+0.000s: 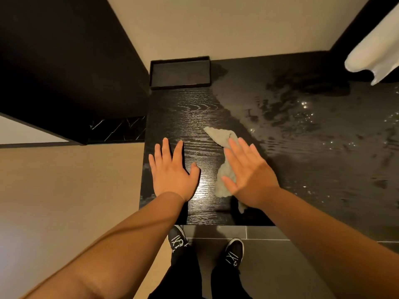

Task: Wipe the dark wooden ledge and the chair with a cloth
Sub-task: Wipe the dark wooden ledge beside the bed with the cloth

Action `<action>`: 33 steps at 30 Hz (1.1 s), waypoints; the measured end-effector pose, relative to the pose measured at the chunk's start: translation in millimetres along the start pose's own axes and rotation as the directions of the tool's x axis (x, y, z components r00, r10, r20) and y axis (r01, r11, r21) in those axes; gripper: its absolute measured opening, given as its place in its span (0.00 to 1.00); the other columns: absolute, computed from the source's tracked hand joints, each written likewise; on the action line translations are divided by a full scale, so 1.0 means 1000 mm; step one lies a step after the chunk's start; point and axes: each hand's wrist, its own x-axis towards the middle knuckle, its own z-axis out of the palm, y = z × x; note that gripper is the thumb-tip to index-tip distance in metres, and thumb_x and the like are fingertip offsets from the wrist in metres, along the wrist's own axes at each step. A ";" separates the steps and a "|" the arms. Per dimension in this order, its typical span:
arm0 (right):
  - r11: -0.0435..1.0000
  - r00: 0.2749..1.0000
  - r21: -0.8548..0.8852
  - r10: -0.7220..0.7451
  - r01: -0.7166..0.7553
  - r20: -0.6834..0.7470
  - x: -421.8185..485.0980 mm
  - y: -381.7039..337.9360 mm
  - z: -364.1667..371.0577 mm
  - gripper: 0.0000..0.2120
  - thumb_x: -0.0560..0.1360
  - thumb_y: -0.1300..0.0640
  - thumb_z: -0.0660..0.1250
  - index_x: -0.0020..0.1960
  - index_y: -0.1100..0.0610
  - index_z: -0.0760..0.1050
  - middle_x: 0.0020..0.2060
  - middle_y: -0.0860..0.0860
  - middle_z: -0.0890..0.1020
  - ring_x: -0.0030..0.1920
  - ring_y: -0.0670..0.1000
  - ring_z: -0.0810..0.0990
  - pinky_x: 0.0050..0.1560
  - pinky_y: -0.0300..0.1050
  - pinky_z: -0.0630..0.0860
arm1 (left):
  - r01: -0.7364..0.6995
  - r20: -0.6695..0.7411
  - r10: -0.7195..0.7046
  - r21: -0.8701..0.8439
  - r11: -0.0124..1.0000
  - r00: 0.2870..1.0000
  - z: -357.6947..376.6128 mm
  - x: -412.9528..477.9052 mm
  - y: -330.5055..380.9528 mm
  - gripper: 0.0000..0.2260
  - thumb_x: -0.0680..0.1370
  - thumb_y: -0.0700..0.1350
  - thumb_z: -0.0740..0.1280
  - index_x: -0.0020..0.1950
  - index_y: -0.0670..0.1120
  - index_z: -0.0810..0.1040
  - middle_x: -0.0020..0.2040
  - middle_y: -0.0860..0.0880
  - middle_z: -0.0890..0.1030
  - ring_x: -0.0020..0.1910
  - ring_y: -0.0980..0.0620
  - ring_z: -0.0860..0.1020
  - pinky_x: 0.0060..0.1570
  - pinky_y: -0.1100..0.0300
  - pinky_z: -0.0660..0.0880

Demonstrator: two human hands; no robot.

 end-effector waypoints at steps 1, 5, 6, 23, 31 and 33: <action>1.000 1.000 0.008 -0.023 0.023 0.003 -0.001 0.005 -0.001 0.36 0.78 0.41 0.64 0.78 0.62 0.67 0.82 0.59 0.60 0.82 0.61 0.56 0.80 0.62 0.56 | 0.001 0.003 -0.001 -0.001 1.000 1.000 -0.001 0.000 0.000 0.34 0.79 0.64 0.58 0.84 0.55 0.58 0.86 0.44 0.51 0.85 0.41 0.47 0.82 0.40 0.44; 0.998 0.999 -0.029 0.053 -0.053 0.000 0.024 0.037 0.001 0.39 0.78 0.37 0.60 0.80 0.60 0.64 0.82 0.57 0.58 0.82 0.61 0.54 0.81 0.62 0.51 | 0.002 0.015 -0.002 -0.007 1.000 1.000 -0.003 -0.001 0.001 0.34 0.79 0.64 0.57 0.84 0.56 0.57 0.86 0.45 0.50 0.85 0.41 0.46 0.82 0.40 0.43; 0.991 0.991 -0.047 0.128 -0.126 0.038 0.035 0.045 -0.002 0.40 0.79 0.35 0.56 0.82 0.60 0.61 0.83 0.57 0.55 0.83 0.61 0.52 0.82 0.61 0.49 | 0.004 0.021 -0.004 -0.010 1.000 1.000 -0.004 -0.001 0.001 0.34 0.79 0.64 0.57 0.84 0.56 0.57 0.86 0.45 0.50 0.85 0.41 0.45 0.82 0.40 0.43; 0.931 0.916 -0.149 0.356 -0.332 0.184 0.054 0.035 -0.010 0.41 0.79 0.35 0.44 0.84 0.59 0.50 0.84 0.58 0.45 0.83 0.61 0.43 0.82 0.58 0.42 | -0.016 -0.002 0.016 -0.030 0.999 1.000 0.000 -0.002 -0.003 0.34 0.79 0.64 0.56 0.84 0.55 0.58 0.86 0.44 0.51 0.85 0.41 0.46 0.82 0.40 0.44; 0.991 0.966 -0.118 0.092 -0.065 0.242 -0.004 -0.014 -0.010 0.38 0.80 0.36 0.53 0.83 0.57 0.57 0.84 0.55 0.50 0.83 0.60 0.48 0.82 0.59 0.50 | -0.013 -0.005 0.013 -0.052 0.999 1.000 0.000 -0.002 -0.003 0.35 0.78 0.64 0.57 0.84 0.55 0.60 0.86 0.44 0.53 0.84 0.40 0.48 0.82 0.39 0.44; 0.989 0.958 -0.124 0.113 -0.082 0.263 -0.003 -0.016 -0.012 0.38 0.80 0.35 0.54 0.83 0.55 0.56 0.84 0.55 0.50 0.83 0.60 0.49 0.81 0.60 0.52 | -0.009 0.008 0.009 -0.053 0.999 1.000 -0.001 -0.002 -0.001 0.35 0.78 0.64 0.57 0.84 0.54 0.60 0.86 0.43 0.52 0.84 0.39 0.48 0.82 0.39 0.44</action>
